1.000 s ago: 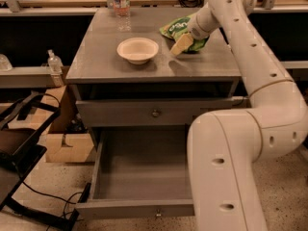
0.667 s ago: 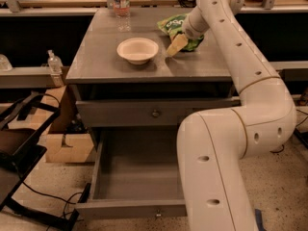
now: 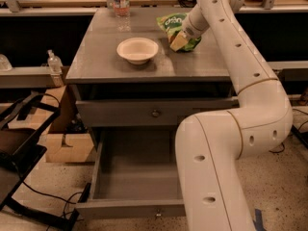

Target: Place green rice chip bag into middle drawer

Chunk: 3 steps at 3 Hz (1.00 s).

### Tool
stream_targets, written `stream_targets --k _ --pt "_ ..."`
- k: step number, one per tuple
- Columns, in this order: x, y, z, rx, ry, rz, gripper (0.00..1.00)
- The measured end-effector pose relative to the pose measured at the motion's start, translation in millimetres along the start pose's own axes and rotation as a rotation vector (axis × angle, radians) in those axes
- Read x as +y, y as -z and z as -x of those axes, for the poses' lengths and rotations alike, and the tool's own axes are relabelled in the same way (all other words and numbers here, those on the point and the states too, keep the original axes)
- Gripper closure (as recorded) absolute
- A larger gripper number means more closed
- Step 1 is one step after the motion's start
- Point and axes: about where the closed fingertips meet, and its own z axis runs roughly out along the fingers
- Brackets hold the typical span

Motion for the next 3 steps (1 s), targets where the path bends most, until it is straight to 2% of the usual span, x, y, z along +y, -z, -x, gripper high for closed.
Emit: stream_targets --k 1,2,3 --pt "2.2 -4.0 -0.7 0.003 0.000 0.005 0.84" --pt "1.6 -3.0 0.1 0.003 0.000 0.005 1.00" --pt "2.1 -2.7 -0.1 0.003 0.000 0.005 1.00"
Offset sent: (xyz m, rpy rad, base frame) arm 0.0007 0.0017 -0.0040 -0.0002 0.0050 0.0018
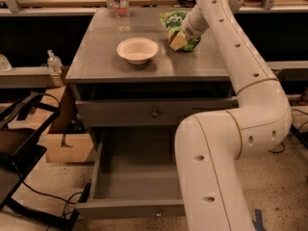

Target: Place green rice chip bag into middle drawer

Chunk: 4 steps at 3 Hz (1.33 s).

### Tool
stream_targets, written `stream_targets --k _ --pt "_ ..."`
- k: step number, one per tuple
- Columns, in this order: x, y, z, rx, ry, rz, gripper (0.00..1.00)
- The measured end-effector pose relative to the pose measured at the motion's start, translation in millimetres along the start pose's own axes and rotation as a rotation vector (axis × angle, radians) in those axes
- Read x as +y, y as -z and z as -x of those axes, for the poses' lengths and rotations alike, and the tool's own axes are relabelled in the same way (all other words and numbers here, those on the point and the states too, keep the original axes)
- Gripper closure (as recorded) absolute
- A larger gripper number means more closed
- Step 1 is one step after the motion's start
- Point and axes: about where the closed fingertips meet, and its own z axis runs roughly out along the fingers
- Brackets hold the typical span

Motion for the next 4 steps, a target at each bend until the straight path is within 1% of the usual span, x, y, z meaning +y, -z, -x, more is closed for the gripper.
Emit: stream_targets --k 4 --pt "-0.1 0.2 0.0 0.000 0.000 0.000 1.00"
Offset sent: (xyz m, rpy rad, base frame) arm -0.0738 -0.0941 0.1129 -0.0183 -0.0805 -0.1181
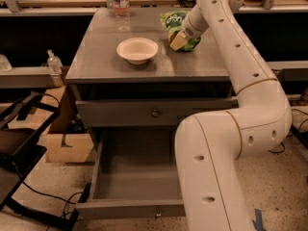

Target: Place green rice chip bag into middle drawer

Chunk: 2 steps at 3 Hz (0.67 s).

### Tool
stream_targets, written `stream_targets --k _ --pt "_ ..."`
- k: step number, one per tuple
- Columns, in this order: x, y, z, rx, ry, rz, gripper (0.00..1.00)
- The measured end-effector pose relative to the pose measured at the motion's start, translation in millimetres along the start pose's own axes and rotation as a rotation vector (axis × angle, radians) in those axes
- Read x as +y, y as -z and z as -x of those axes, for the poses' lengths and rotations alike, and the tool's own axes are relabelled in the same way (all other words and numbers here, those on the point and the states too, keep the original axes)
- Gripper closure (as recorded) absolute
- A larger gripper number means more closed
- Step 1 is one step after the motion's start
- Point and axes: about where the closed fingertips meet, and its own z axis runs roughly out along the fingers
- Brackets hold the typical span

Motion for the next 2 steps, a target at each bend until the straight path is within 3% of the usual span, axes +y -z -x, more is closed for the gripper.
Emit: stream_targets --k 1,2 --pt "-65 129 10 -0.006 -0.042 -0.198 0.98" --pt "-57 114 13 -0.009 -0.033 -0.173 0.75"
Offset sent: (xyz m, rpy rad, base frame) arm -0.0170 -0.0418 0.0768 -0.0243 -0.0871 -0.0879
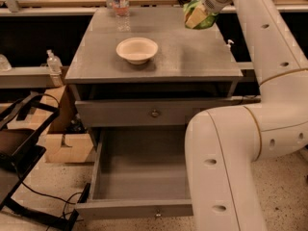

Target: Place green rice chip bag into middle drawer

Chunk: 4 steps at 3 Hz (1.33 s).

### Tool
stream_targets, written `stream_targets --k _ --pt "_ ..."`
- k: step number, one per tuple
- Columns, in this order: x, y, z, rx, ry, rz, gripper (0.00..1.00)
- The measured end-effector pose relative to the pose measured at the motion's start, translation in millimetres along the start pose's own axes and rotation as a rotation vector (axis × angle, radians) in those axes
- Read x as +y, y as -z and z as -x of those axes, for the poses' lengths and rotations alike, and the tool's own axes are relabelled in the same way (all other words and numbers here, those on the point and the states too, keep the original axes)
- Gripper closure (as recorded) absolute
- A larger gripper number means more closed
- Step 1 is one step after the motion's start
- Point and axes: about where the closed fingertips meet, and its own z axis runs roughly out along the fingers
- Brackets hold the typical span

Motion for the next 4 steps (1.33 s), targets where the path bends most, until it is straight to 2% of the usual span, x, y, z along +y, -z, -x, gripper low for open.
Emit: stream_targets --k 1,2,4 --pt "2 -3 0 0.002 0.001 0.003 0.52" --pt "4 -7 -1 0.005 0.001 0.008 0.53" --pt "10 -16 -3 0.012 0.002 0.020 1.00"
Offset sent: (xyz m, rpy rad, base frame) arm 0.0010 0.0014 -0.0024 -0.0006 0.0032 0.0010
